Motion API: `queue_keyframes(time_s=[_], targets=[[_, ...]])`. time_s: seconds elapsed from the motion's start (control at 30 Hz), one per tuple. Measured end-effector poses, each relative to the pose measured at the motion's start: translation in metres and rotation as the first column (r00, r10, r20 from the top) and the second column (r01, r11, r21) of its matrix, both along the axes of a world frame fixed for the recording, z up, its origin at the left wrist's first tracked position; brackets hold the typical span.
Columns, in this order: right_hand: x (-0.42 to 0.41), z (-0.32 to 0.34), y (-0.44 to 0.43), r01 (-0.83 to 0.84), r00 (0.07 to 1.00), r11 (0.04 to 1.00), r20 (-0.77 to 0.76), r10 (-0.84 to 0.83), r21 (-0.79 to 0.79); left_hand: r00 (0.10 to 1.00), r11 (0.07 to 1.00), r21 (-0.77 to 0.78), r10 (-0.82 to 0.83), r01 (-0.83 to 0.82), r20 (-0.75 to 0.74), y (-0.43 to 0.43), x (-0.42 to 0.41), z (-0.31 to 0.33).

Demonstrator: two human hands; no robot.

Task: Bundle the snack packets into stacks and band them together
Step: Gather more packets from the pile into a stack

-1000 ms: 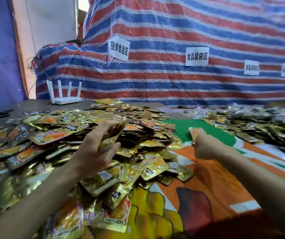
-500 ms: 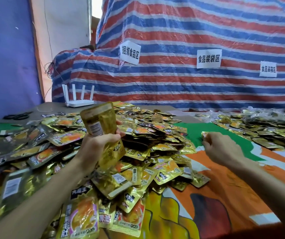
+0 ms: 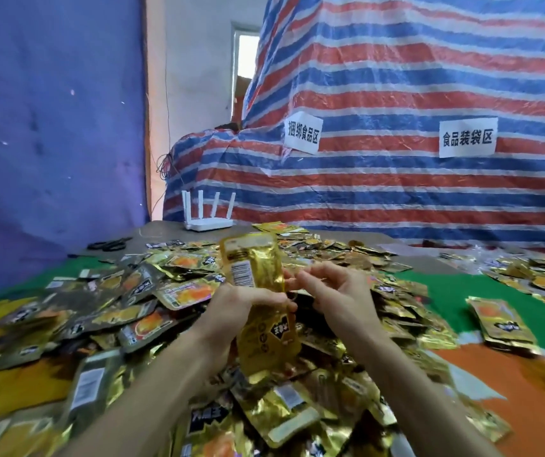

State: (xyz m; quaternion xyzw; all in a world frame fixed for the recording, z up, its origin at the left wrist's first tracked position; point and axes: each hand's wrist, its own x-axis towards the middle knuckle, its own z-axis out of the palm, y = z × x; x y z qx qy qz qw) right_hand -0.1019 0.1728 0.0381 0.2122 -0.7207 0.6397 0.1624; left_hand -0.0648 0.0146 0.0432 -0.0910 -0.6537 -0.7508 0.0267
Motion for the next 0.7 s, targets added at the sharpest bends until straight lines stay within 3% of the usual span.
queue_keyframes(time_s=[0.27,0.4,0.47,0.57,0.63,0.7], targets=[[0.003,-0.012,0.007,-0.021,0.999,1.0,-0.048,0.022,0.02,0.996,0.99,0.112,-0.085,0.081,0.032,-0.005,-0.014,-0.012],[0.003,-0.01,0.011,-0.058,0.996,0.998,0.071,0.06,-0.028,0.966,0.938,0.254,-0.257,0.238,0.041,-0.012,-0.015,-0.011],[0.0,-0.007,0.017,-0.18,0.964,0.98,0.182,0.193,-0.082,0.936,0.871,0.369,-0.351,0.324,0.008,-0.016,-0.014,-0.009],[0.003,0.0,0.028,-0.43,0.795,0.81,0.258,0.549,-0.398,0.899,0.784,0.463,-0.433,0.413,-0.07,-0.021,-0.017,-0.008],[0.007,0.004,0.034,-0.519,0.699,0.645,0.156,0.698,-0.562,0.886,0.77,0.471,-0.461,0.429,-0.053,-0.021,-0.018,-0.009],[0.01,0.006,0.037,-0.57,0.651,0.529,0.047,0.758,-0.629,0.868,0.756,0.477,-0.496,0.449,-0.03,-0.019,-0.017,-0.011]])
